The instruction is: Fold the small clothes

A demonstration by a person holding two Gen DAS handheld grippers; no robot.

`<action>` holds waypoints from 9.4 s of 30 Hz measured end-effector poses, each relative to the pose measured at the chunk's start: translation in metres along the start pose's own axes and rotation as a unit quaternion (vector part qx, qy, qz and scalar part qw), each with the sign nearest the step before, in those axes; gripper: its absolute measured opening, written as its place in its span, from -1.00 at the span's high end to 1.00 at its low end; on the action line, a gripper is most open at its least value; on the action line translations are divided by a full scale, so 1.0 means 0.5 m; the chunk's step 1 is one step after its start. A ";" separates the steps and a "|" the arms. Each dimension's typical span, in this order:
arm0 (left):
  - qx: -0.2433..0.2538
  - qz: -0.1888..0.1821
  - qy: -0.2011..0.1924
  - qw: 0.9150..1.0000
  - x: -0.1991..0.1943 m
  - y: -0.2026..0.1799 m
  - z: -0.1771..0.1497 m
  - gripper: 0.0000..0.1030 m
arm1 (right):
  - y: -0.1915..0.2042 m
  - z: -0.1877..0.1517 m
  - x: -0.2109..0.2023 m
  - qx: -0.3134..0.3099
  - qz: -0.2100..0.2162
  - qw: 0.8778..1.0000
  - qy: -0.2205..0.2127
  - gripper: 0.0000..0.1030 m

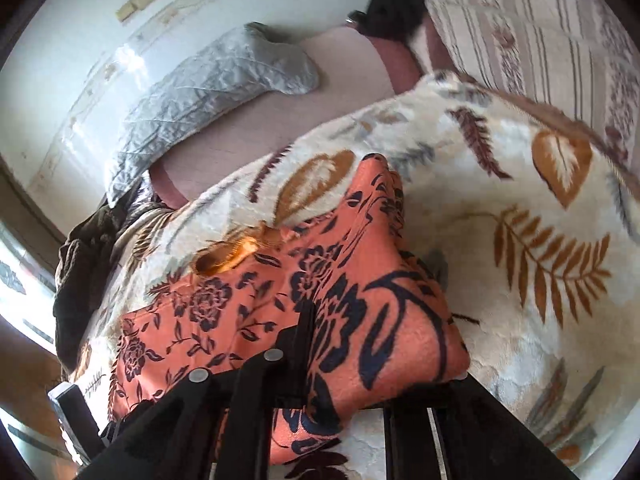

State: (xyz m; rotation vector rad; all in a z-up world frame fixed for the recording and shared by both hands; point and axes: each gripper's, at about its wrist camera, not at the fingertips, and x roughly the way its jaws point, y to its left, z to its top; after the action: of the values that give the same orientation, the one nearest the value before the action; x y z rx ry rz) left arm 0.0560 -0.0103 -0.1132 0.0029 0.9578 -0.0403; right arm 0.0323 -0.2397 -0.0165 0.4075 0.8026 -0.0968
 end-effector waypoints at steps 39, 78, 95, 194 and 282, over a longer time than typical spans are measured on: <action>-0.028 -0.254 -0.009 0.967 -0.029 0.207 0.250 0.71 | 0.404 -0.242 -0.003 -0.304 0.136 0.943 0.002 0.77; -0.166 -0.208 -0.030 0.963 -0.034 0.443 0.075 0.10 | 0.476 -0.457 0.016 -0.361 0.163 0.918 0.030 -0.15; -0.094 -0.120 -0.051 0.987 -0.144 0.328 0.009 0.46 | 0.094 -0.244 0.005 0.009 0.236 0.966 0.106 -0.42; -0.184 -0.100 -0.006 0.978 -0.059 0.383 -0.042 0.08 | 0.318 -0.160 0.168 -0.012 0.283 0.925 0.254 -0.57; -0.059 -0.167 -0.015 0.984 -0.081 0.254 0.028 0.29 | 0.074 -0.107 0.280 0.063 0.276 0.939 0.196 -0.29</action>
State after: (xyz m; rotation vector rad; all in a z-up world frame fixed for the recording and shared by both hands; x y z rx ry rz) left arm 0.0484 0.1177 -0.0739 -0.2678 0.9220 -0.2925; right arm 0.1021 -0.1752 -0.1383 0.7766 1.0482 0.4731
